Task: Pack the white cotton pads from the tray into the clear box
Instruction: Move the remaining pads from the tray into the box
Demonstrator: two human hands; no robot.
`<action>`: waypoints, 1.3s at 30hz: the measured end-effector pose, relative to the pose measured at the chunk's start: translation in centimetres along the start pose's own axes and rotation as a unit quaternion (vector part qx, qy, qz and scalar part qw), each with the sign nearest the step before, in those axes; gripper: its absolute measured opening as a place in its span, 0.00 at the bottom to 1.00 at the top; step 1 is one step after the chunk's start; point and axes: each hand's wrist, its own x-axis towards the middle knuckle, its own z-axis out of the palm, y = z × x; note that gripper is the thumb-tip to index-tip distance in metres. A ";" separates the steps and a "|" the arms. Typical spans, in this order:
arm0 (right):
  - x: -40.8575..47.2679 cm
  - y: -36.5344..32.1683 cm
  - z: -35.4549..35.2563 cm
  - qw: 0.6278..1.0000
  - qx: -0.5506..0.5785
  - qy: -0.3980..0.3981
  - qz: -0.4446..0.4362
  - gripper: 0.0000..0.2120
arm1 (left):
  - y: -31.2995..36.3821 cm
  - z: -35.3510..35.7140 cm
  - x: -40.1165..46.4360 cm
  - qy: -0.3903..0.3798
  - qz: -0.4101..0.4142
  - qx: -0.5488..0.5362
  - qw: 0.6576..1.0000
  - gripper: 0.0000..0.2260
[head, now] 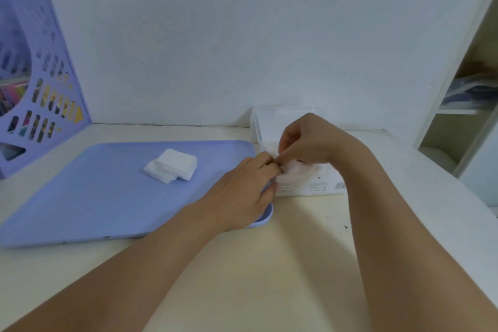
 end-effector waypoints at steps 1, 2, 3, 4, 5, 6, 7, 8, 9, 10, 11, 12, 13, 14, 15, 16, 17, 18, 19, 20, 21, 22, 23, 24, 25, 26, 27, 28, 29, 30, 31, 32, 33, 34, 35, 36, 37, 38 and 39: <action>0.2 0.1 0.4 0.999 -0.035 -0.013 0.011 0.05 | 0.0 0.0 0.1 0.001 0.002 -0.002 1.000 0.12; 0.5 0.2 0.7 0.997 -0.067 -0.012 0.024 0.04 | 0.0 0.1 0.1 0.001 0.003 -0.004 1.000 0.11; 0.8 0.5 1.0 0.995 -0.092 -0.001 0.038 0.05 | -0.1 0.1 0.1 0.001 0.002 -0.005 1.000 0.12; 1.2 0.8 1.3 0.993 -0.103 0.011 0.052 0.06 | -0.1 0.1 0.1 0.000 0.000 -0.006 1.000 0.12; 1.4 1.0 1.4 0.993 -0.104 0.020 0.062 0.07 | -0.1 0.2 0.1 0.001 -0.001 -0.007 1.000 0.12; 1.5 1.0 1.4 0.992 -0.103 0.026 0.062 0.08 | 0.0 0.1 0.1 0.000 -0.001 -0.007 1.000 0.12; 1.5 1.0 1.4 0.993 -0.107 0.022 0.051 0.08 | 0.0 0.1 0.1 -0.001 0.000 -0.009 1.000 0.12; 1.4 0.7 1.4 0.993 -0.117 0.007 0.032 0.07 | 0.1 0.1 0.1 0.000 0.000 -0.012 1.000 0.11; 1.3 0.4 1.5 0.991 -0.131 -0.014 0.012 0.08 | 0.1 0.0 0.1 0.003 -0.001 -0.017 1.000 0.11; 1.1 0.1 1.7 0.989 -0.145 -0.034 -0.002 0.08 | 0.2 -0.1 0.1 0.008 -0.001 -0.024 1.000 0.11; 1.1 -0.1 1.9 0.986 -0.157 -0.050 -0.006 0.09 | 0.2 -0.1 0.1 0.014 -0.001 -0.032 0.999 0.10; 1.1 -0.1 2.1 0.983 -0.168 -0.067 0.001 0.10 | 0.3 -0.1 0.0 0.019 0.001 -0.038 0.999 0.08; 1.3 -0.1 2.3 0.981 -0.177 -0.084 0.011 0.11 | 0.3 -0.2 0.0 0.023 0.002 -0.039 0.999 0.06; 1.4 0.0 2.5 0.977 -0.185 -0.099 0.021 0.11 | 0.3 -0.2 0.0 0.026 0.000 -0.036 0.999 0.06; 1.6 0.1 2.6 0.974 -0.198 -0.107 0.032 0.10 | 0.2 -0.2 0.0 0.028 -0.003 -0.034 0.999 0.06; 1.8 0.4 2.7 0.971 -0.209 -0.110 0.043 0.09 | 0.2 -0.2 0.0 0.029 -0.007 -0.033 0.999 0.05; 1.8 0.4 2.8 0.968 -0.220 -0.108 0.054 0.09 | 0.2 -0.2 0.0 0.030 -0.011 -0.033 0.999 0.05; 1.9 0.4 2.8 0.966 -0.227 -0.105 0.067 0.12 | 0.3 -0.3 0.0 0.031 -0.013 -0.033 0.999 0.05; 1.8 0.2 2.8 0.964 -0.231 -0.104 0.078 0.14 | 0.3 -0.4 0.0 0.032 -0.015 -0.033 0.999 0.05; 1.8 0.3 2.7 0.964 -0.230 -0.101 0.091 0.15 | 0.3 -0.4 0.0 0.034 -0.019 -0.035 0.999 0.05; 1.8 0.3 2.8 0.964 -0.225 -0.096 0.104 0.16 | 0.4 -0.5 0.0 0.037 -0.027 -0.037 0.998 0.05; 1.9 0.4 2.8 0.964 -0.222 -0.089 0.114 0.17 | 0.4 -0.6 0.0 0.040 -0.036 -0.039 0.998 0.05; 1.8 0.5 2.9 0.964 -0.226 -0.079 0.117 0.18 | 0.5 -0.6 0.0 0.039 -0.043 -0.040 0.998 0.05; 2.0 0.6 3.0 0.962 -0.239 -0.069 0.114 0.18 | 0.6 -0.6 0.0 0.039 -0.045 -0.040 0.997 0.05; 2.2 0.8 3.1 0.960 -0.253 -0.056 0.105 0.17 | 0.7 -0.7 0.0 0.039 -0.047 -0.040 0.997 0.05; 2.3 0.9 3.3 0.961 -0.256 -0.043 0.095 0.16 | 0.8 -0.7 0.1 0.039 -0.049 -0.043 0.997 0.05; 2.3 0.9 3.4 0.964 -0.252 -0.031 0.083 0.15 | 0.9 -0.7 0.0 0.039 -0.050 -0.052 0.997 0.05; 2.4 0.9 3.5 0.968 -0.239 -0.026 0.069 0.14 | 0.9 -0.7 -0.1 0.036 -0.050 -0.070 0.996 0.05; 2.4 0.9 3.4 0.973 -0.224 -0.028 0.053 0.12 | 1.0 -0.9 -0.3 0.033 -0.048 -0.095 0.994 0.06; 2.3 0.9 3.1 0.978 -0.203 -0.033 0.035 0.09 | 0.9 -1.0 -0.4 0.028 -0.048 -0.123 0.991 0.06; 1.9 0.7 2.7 0.985 -0.172 -0.027 0.014 0.05 | 0.8 -1.2 -0.6 0.024 -0.053 -0.150 0.987 0.08; 1.5 0.4 2.2 0.991 -0.131 -0.011 -0.011 0.02 | 0.6 -1.6 -0.7 0.032 -0.066 -0.172 0.982 0.09; 1.1 0.0 1.6 0.995 -0.091 0.020 -0.039 0.03 | 0.3 -2.1 -0.7 0.061 -0.084 -0.186 0.977 0.09; 0.7 -0.4 1.3 0.994 -0.059 0.068 -0.069 0.05 | -0.2 -2.7 -0.7 0.111 -0.100 -0.186 0.971 0.09; 0.6 -0.8 1.2 0.988 -0.025 0.120 -0.094 0.06 | -0.8 -3.5 -0.7 0.173 -0.116 -0.164 0.964 0.09; 0.5 -1.3 1.4 0.982 0.022 0.149 -0.111 0.06 | -1.7 -4.3 -0.7 0.229 -0.136 -0.116 0.957 0.09; 0.4 -2.0 1.9 0.978 0.080 0.146 -0.128 0.07 | -2.6 -5.1 -0.8 0.260 -0.167 -0.042 0.950 0.11; 0.3 -2.7 2.7 0.973 0.125 0.124 -0.148 0.07 | -3.7 -5.9 -1.0 0.249 -0.224 0.045 0.941 0.15; 0.2 -3.4 3.7 0.970 0.136 0.103 -0.173 0.08 | -4.7 -6.5 -1.4 0.197 -0.300 0.122 0.925 0.20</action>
